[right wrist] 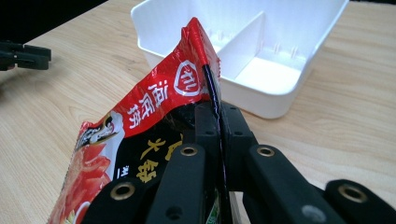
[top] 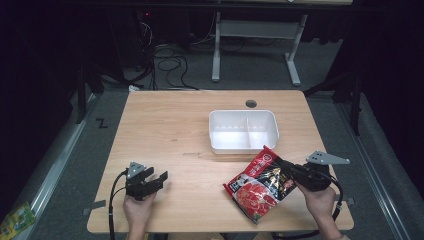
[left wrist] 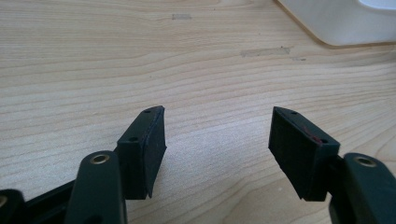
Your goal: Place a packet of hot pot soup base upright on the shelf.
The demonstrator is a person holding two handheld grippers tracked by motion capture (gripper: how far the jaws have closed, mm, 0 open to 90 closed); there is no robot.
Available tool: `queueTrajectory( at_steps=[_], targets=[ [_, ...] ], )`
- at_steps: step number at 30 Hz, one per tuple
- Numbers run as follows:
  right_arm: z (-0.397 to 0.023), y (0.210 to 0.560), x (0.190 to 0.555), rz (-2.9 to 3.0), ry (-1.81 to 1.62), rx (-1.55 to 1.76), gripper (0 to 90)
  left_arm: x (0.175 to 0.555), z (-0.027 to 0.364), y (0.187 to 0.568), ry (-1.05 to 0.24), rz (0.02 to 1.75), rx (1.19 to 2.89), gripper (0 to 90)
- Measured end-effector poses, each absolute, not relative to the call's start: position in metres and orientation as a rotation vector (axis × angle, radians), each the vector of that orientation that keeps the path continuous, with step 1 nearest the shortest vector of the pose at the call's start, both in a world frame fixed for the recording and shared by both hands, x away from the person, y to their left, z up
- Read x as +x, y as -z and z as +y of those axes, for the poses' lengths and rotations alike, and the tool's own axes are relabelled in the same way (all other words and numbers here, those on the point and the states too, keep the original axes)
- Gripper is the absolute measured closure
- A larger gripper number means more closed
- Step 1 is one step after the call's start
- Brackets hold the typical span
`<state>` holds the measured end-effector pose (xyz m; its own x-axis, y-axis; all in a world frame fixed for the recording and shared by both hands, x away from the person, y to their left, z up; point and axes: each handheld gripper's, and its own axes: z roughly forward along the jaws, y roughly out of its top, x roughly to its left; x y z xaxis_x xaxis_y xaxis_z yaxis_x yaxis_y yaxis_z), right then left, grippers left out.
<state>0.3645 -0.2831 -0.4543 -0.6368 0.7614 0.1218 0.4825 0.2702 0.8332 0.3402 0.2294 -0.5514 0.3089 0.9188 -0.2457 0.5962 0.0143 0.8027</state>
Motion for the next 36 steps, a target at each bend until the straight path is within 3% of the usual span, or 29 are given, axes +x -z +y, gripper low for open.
queueTrajectory(
  at_steps=[36],
  targets=[
    [-0.271,0.404,0.364,2.234,-1.255,0.944,88.2,0.34,0.229,0.551,-0.459,1.381,1.695,36.9]
  ],
)
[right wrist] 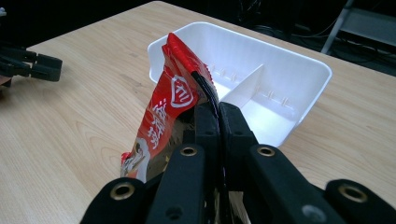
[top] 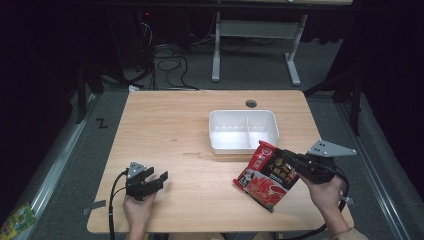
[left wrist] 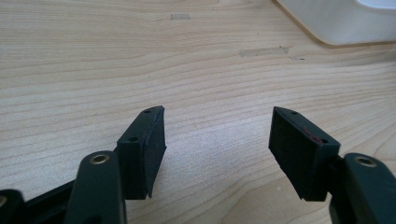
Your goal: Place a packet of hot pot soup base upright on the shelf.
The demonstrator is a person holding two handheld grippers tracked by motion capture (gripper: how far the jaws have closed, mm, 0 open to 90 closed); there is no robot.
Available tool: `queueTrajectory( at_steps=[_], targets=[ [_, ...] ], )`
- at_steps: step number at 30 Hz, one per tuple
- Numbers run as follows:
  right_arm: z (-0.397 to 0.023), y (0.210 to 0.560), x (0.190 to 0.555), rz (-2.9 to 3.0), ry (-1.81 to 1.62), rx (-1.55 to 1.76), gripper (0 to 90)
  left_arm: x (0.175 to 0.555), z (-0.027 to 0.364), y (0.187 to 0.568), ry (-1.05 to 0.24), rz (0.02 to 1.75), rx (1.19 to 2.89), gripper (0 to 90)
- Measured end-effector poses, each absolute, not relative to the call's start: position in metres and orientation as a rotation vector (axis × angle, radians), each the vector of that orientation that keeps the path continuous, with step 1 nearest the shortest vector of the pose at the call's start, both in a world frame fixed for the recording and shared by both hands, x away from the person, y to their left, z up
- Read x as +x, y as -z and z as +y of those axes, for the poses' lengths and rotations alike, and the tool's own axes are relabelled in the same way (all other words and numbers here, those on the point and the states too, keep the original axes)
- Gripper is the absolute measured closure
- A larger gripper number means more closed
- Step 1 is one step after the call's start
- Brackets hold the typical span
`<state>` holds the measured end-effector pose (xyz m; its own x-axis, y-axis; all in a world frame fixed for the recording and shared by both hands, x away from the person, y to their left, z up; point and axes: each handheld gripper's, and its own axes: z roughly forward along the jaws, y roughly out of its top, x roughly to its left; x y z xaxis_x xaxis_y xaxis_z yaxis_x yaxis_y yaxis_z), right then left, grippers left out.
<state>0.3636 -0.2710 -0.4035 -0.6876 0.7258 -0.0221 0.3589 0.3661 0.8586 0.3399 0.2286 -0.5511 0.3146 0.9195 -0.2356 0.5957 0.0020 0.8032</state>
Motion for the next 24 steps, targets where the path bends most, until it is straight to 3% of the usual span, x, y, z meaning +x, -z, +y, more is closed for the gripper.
queueTrajectory(
  at_steps=[24],
  targets=[
    [-0.261,0.373,0.372,2.216,-1.233,0.899,88.1,0.34,0.227,0.551,-0.468,1.372,1.711,37.0]
  ],
)
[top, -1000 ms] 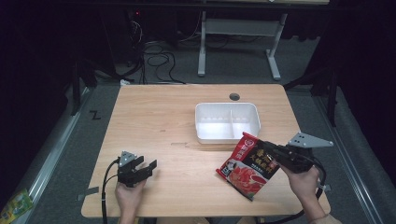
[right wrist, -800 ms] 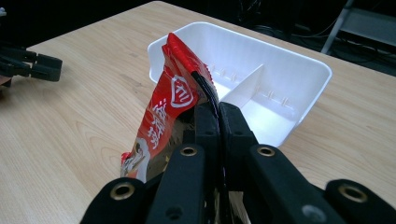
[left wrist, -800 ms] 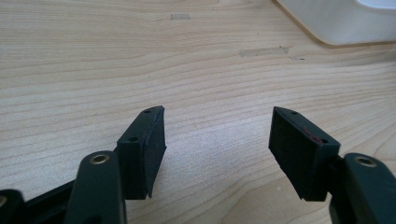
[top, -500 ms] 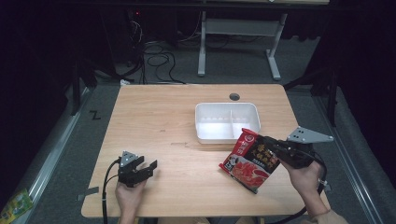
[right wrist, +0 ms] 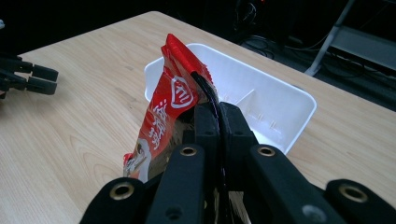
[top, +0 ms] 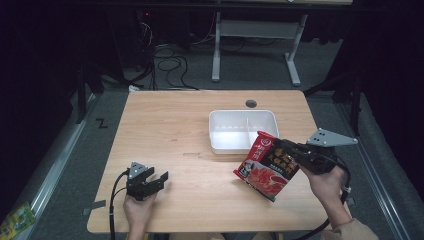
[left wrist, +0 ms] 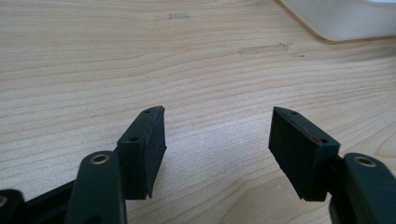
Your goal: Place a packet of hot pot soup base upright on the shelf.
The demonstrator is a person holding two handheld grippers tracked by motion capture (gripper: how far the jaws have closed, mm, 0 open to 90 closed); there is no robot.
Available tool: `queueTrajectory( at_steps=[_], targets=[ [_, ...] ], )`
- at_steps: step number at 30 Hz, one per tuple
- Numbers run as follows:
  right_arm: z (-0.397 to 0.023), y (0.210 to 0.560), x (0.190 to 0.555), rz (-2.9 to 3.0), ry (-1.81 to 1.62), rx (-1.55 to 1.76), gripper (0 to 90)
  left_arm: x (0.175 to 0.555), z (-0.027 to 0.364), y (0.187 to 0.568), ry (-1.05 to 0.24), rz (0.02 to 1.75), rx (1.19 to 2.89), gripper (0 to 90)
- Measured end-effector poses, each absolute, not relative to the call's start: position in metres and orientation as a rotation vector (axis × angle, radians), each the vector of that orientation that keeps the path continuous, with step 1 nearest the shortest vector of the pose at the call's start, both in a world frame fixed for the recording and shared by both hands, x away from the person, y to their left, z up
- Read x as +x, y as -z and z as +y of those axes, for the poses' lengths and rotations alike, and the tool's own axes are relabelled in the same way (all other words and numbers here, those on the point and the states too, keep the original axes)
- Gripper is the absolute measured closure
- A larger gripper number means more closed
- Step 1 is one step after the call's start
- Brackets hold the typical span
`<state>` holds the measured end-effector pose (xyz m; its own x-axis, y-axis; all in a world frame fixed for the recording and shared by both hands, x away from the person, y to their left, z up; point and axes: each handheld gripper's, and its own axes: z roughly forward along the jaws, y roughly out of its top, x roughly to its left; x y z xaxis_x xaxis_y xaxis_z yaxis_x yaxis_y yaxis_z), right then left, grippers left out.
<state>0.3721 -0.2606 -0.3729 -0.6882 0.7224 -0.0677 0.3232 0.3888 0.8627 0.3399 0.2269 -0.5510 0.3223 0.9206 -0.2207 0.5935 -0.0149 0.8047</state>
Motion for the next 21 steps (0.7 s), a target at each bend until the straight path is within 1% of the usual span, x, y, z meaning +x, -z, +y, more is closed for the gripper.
queueTrajectory(
  at_steps=[13,21],
  targets=[
    [-0.254,0.355,0.384,2.23,-1.249,0.869,88.0,0.34,0.226,0.551,-0.47,1.376,1.723,37.0],
    [-0.25,0.348,0.384,2.211,-1.261,0.853,88.1,0.341,0.225,0.551,-0.467,1.377,1.732,37.0]
  ],
)
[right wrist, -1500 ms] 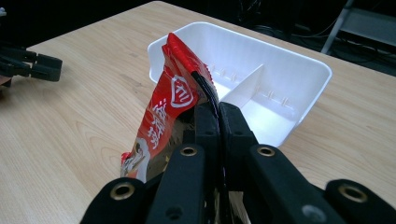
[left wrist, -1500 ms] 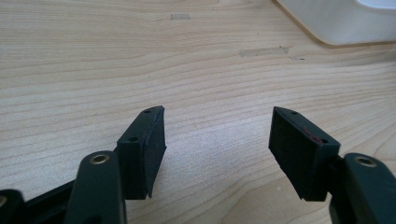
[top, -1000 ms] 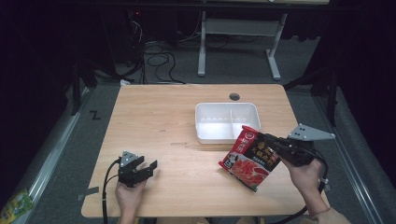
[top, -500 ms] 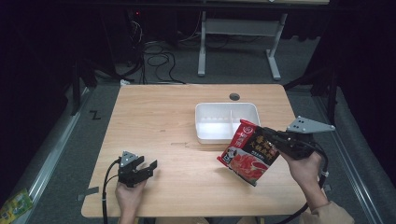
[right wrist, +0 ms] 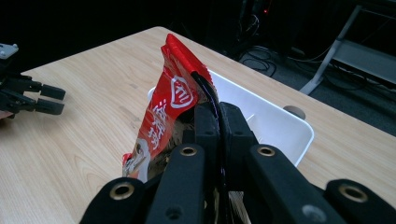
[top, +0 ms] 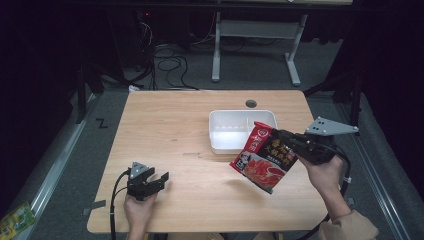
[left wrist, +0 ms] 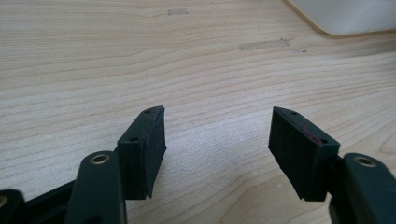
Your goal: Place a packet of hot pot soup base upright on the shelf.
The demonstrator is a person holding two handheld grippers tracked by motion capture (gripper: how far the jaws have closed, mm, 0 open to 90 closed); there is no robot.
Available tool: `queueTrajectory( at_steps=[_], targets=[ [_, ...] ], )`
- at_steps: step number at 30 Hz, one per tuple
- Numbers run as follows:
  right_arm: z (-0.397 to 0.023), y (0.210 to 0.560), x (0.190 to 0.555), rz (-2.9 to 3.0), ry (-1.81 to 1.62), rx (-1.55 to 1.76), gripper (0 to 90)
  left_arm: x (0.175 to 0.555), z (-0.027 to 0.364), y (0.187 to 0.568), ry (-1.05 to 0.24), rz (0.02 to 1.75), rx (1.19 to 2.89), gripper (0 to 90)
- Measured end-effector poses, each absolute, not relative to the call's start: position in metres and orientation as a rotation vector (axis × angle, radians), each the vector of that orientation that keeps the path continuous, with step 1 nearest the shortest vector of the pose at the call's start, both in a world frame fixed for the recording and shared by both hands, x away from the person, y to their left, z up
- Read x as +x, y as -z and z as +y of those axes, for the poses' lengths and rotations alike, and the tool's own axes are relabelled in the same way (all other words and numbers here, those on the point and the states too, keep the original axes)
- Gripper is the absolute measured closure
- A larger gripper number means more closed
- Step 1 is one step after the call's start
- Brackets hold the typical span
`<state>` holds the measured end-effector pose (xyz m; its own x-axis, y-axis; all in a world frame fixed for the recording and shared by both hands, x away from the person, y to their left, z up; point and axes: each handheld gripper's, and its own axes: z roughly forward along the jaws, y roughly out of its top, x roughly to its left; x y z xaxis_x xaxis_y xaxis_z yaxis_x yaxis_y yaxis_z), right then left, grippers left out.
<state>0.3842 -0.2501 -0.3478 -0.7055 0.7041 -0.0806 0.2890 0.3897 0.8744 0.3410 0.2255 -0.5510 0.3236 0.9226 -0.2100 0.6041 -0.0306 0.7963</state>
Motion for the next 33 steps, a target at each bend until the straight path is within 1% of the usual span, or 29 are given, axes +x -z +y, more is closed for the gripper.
queueTrajectory(
  at_steps=[5,17,26,33],
  targets=[
    [-0.248,0.339,0.388,2.201,-1.258,0.853,88.0,0.341,0.225,0.551,-0.47,1.374,1.73,37.1],
    [-0.245,0.329,0.396,2.205,-1.242,0.858,87.9,0.341,0.226,0.551,-0.462,1.372,1.727,37.0],
    [-0.239,0.311,0.408,2.194,-1.246,0.874,88.0,0.34,0.227,0.551,-0.458,1.364,1.716,36.9],
    [-0.234,0.303,0.417,2.185,-1.233,0.886,88.0,0.34,0.226,0.551,-0.458,1.364,1.718,37.0]
  ],
)
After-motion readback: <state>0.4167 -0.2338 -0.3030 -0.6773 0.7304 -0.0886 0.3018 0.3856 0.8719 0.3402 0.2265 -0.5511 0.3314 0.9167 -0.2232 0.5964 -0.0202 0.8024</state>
